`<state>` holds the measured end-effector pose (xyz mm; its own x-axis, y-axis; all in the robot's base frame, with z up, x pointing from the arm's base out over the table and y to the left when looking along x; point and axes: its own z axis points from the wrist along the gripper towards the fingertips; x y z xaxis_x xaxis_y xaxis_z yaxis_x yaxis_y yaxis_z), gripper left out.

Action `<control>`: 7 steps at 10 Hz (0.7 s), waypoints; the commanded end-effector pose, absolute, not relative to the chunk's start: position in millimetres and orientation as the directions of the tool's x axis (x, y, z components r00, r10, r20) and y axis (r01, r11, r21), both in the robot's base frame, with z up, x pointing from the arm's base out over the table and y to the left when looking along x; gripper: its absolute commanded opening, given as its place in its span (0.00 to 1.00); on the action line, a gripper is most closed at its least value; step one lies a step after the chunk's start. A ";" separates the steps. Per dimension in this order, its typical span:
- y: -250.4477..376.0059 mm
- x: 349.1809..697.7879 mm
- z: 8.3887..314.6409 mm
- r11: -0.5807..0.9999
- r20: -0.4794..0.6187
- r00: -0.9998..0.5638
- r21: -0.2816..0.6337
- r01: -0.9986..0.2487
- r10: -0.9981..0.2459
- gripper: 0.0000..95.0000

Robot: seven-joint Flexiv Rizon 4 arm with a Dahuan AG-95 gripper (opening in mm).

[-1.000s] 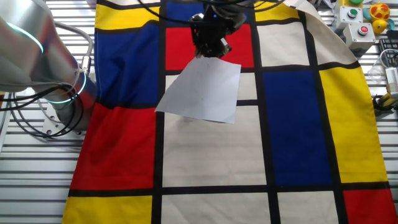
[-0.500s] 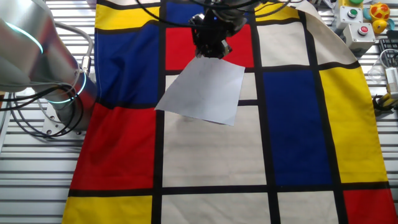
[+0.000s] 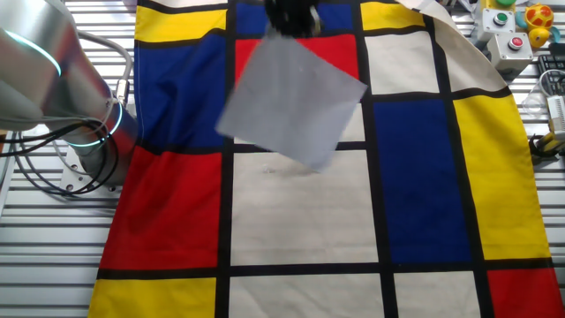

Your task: Flip over and spread out the paper that is laid flat on the table

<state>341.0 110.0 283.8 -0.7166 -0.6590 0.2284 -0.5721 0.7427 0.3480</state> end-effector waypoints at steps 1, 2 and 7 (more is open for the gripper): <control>131.8 330.0 312.7 0.750 0.252 -0.720 0.386 -0.537 -0.646 0.00; 137.2 325.5 321.6 0.750 0.264 -0.715 0.393 -0.532 -0.647 0.00; 74.8 348.0 288.1 0.606 0.241 -0.556 0.320 -0.728 -0.796 0.00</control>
<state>341.8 93.0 302.4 -0.6379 -0.7164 0.2828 -0.5987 0.6922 0.4031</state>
